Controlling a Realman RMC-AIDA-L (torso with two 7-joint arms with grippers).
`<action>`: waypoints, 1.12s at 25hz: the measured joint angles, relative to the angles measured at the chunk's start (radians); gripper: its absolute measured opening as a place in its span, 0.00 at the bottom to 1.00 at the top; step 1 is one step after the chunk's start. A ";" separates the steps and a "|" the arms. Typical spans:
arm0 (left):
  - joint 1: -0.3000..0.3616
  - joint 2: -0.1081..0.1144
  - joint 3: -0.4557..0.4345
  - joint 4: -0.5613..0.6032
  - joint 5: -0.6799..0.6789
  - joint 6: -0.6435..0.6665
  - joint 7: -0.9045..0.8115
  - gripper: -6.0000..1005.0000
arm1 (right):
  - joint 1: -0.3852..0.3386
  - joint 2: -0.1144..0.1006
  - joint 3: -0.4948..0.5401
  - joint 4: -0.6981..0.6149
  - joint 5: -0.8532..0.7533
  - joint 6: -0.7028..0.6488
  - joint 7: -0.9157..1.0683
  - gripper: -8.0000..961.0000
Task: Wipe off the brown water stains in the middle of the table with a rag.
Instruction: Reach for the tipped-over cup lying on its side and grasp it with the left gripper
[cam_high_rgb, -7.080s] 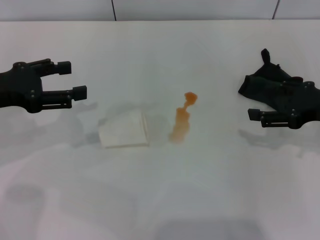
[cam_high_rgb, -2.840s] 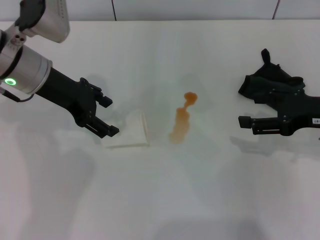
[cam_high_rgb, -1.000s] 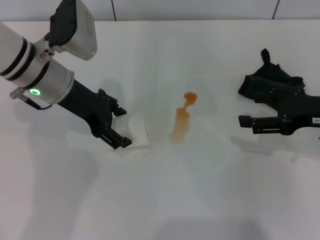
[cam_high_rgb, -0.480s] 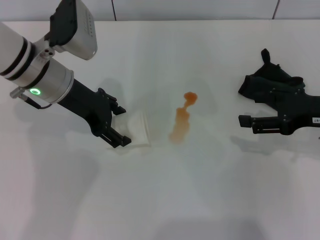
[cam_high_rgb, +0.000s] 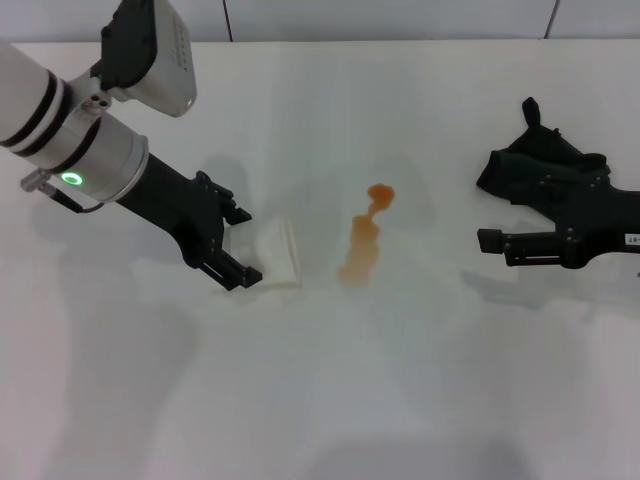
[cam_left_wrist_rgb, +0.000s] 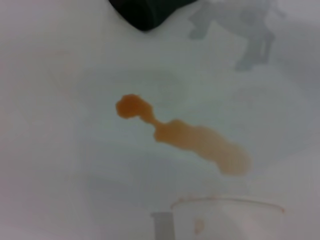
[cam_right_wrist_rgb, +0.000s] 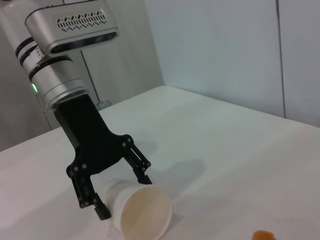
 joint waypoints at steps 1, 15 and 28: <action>-0.001 0.000 0.000 0.000 0.000 0.000 0.000 0.86 | 0.000 0.000 0.001 0.000 0.000 0.000 0.000 0.89; -0.011 0.000 0.000 0.023 0.011 -0.009 0.004 0.85 | 0.005 0.000 0.004 0.002 0.000 0.000 0.000 0.89; -0.007 -0.002 0.000 0.020 0.005 -0.013 -0.003 0.79 | 0.005 0.000 0.005 0.002 0.000 -0.001 0.000 0.89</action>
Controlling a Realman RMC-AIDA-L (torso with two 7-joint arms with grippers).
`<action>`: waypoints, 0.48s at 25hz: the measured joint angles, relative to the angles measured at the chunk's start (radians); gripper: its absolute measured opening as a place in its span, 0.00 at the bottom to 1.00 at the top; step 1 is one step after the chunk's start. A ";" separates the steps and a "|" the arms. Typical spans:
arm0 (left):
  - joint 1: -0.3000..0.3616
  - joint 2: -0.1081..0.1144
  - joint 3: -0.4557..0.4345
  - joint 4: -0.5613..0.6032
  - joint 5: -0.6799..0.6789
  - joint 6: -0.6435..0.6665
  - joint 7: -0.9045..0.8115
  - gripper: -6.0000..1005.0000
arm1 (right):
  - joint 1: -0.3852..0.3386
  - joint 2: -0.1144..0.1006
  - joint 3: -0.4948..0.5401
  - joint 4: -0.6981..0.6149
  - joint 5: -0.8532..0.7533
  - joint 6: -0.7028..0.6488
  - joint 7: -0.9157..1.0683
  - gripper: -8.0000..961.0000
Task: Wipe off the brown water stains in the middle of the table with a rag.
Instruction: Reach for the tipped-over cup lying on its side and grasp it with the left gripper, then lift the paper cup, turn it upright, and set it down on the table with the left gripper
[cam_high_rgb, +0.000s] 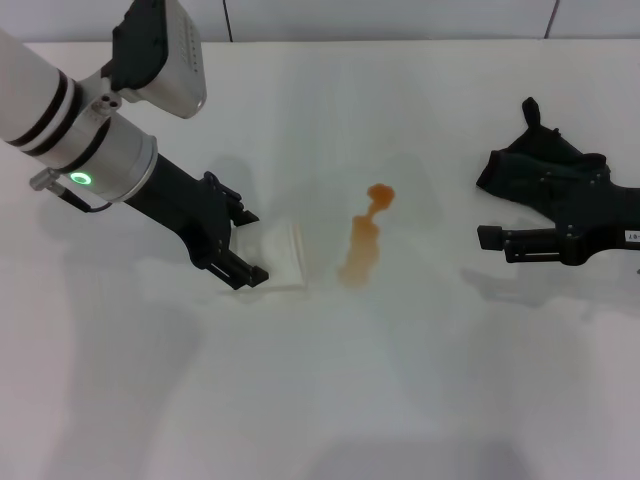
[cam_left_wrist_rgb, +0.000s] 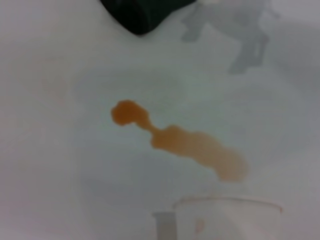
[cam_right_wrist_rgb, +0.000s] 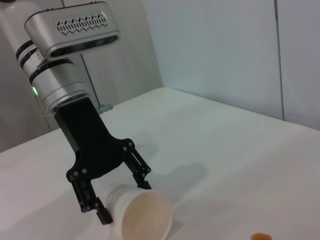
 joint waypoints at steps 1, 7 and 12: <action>0.000 0.000 0.000 -0.001 -0.001 0.000 0.000 0.79 | 0.000 0.000 0.000 0.000 0.000 0.000 0.000 0.89; 0.000 0.001 -0.001 -0.006 -0.014 0.000 0.000 0.79 | 0.000 0.000 0.002 0.000 0.000 0.001 0.000 0.89; 0.000 0.001 -0.002 -0.007 -0.014 0.000 0.001 0.79 | 0.000 0.000 0.002 0.000 0.000 0.001 -0.001 0.89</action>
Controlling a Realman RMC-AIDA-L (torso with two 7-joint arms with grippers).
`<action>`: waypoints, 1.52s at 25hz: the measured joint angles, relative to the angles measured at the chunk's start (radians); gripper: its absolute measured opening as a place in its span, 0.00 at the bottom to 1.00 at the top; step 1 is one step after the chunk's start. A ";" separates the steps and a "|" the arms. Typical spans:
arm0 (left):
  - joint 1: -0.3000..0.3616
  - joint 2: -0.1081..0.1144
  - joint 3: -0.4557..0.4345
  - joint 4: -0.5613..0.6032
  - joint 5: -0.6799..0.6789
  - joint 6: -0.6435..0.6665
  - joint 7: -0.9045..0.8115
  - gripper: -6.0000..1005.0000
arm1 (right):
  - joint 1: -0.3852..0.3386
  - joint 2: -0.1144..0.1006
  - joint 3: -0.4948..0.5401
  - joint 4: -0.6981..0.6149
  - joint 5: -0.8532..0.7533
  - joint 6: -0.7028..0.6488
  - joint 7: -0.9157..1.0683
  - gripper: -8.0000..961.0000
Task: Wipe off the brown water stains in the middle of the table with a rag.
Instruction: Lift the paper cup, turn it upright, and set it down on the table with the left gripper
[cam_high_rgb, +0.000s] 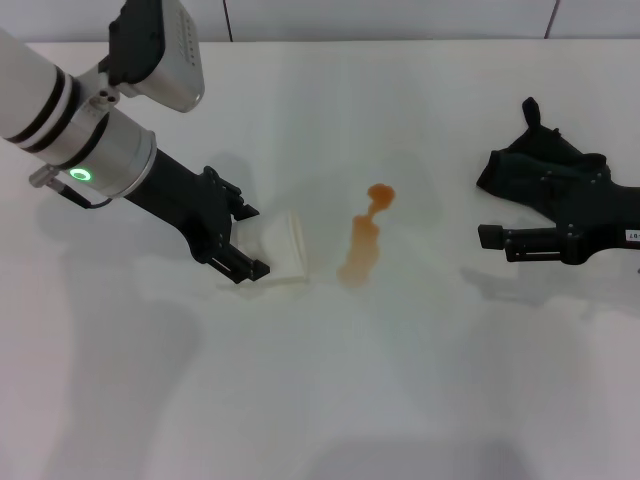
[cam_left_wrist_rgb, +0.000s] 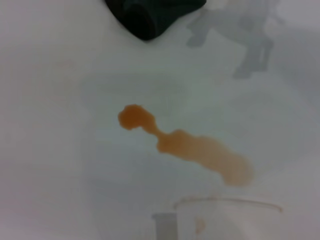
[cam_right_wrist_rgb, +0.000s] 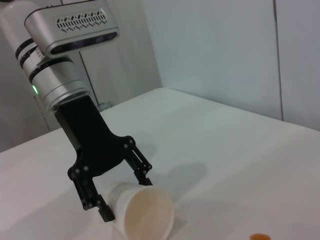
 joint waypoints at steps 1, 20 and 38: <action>0.000 0.000 0.000 0.000 0.000 0.000 0.000 0.79 | 0.000 0.000 0.000 0.000 0.000 0.000 0.000 0.89; 0.099 -0.001 0.001 -0.178 -0.381 0.099 0.069 0.78 | 0.001 -0.002 0.002 -0.001 -0.001 0.002 -0.004 0.89; 0.423 -0.007 0.000 -0.127 -0.882 0.246 0.199 0.78 | 0.006 0.000 -0.012 0.008 -0.002 0.000 -0.004 0.89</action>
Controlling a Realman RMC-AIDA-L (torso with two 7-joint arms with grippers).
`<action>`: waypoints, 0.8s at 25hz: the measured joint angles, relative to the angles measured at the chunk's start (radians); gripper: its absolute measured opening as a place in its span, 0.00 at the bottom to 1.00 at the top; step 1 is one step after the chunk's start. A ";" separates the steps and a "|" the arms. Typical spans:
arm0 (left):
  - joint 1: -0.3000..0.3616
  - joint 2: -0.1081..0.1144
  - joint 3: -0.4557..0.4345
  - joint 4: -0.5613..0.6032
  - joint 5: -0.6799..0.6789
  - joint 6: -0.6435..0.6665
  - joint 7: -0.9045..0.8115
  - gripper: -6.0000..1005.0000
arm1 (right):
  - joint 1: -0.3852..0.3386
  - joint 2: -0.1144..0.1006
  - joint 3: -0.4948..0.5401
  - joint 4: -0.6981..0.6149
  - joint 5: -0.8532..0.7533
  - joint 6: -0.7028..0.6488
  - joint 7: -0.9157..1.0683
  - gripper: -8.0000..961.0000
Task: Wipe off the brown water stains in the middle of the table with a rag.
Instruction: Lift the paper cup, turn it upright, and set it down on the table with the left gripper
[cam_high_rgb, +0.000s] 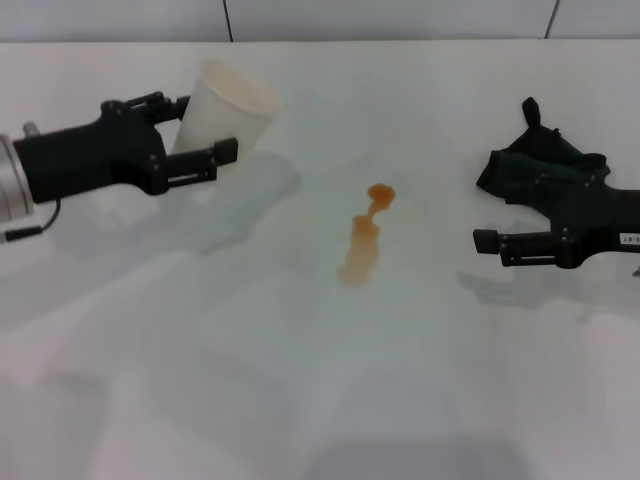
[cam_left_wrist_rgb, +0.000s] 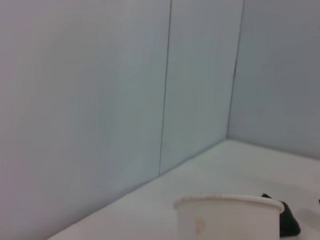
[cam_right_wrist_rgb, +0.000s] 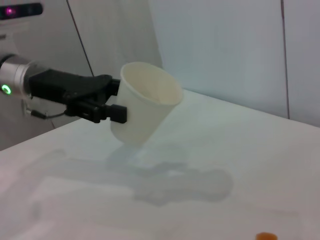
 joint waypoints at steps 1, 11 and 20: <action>0.016 0.000 0.000 0.012 -0.009 0.000 0.015 0.78 | 0.000 0.000 -0.001 0.002 0.000 -0.001 0.000 0.89; 0.151 -0.002 -0.002 0.097 -0.093 -0.018 0.122 0.78 | 0.002 0.000 -0.027 0.005 -0.001 -0.006 0.006 0.89; 0.219 -0.002 -0.002 0.156 -0.109 -0.082 0.185 0.78 | 0.006 0.000 -0.073 0.005 0.001 -0.009 0.020 0.89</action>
